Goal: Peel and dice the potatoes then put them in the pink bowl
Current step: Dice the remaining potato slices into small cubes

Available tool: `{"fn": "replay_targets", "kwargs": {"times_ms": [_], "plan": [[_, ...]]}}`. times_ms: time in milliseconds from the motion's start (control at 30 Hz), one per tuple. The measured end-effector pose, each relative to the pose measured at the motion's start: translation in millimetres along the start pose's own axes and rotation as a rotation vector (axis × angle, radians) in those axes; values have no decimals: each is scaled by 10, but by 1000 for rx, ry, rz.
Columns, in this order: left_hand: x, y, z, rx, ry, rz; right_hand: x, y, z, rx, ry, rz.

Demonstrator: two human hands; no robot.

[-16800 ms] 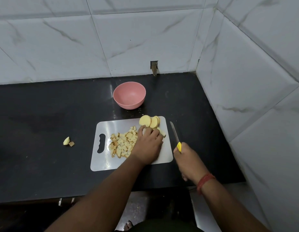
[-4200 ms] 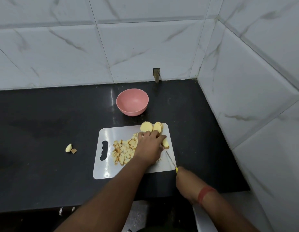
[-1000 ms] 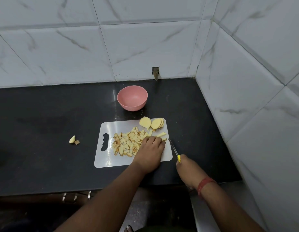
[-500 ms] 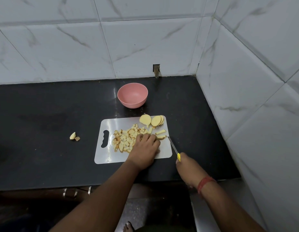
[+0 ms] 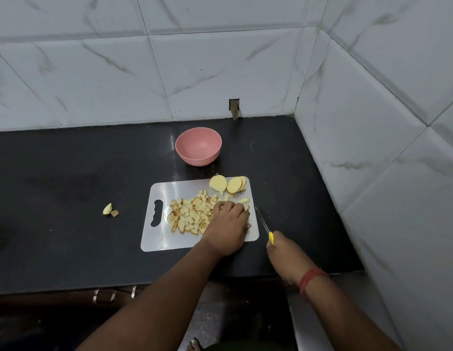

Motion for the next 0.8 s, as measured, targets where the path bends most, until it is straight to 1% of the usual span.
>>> {"fn": "replay_targets", "kwargs": {"times_ms": [100, 267, 533, 800], "plan": [[19, -12, -2, -20, -30, 0, 10, 7, -20, -7, 4, -4], [54, -27, -169, -54, 155, -48, 32, -21, -53, -20, 8, -25], [99, 47, -129, 36, 160, -98, 66, -51, -70, -49, 9, -43], [158, 69, -214, -77, 221, -152, 102, -39, -66, -36, 16, -22]]}}
Point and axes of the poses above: each hand's wrist, its own x-axis towards the middle knuckle, its own y-axis out of the back of the hand, z = x × y, the point moved 8 cm from there along x, towards the middle knuckle, and after that the axes turned 11 degrees about -z, right-handed, at the moved point
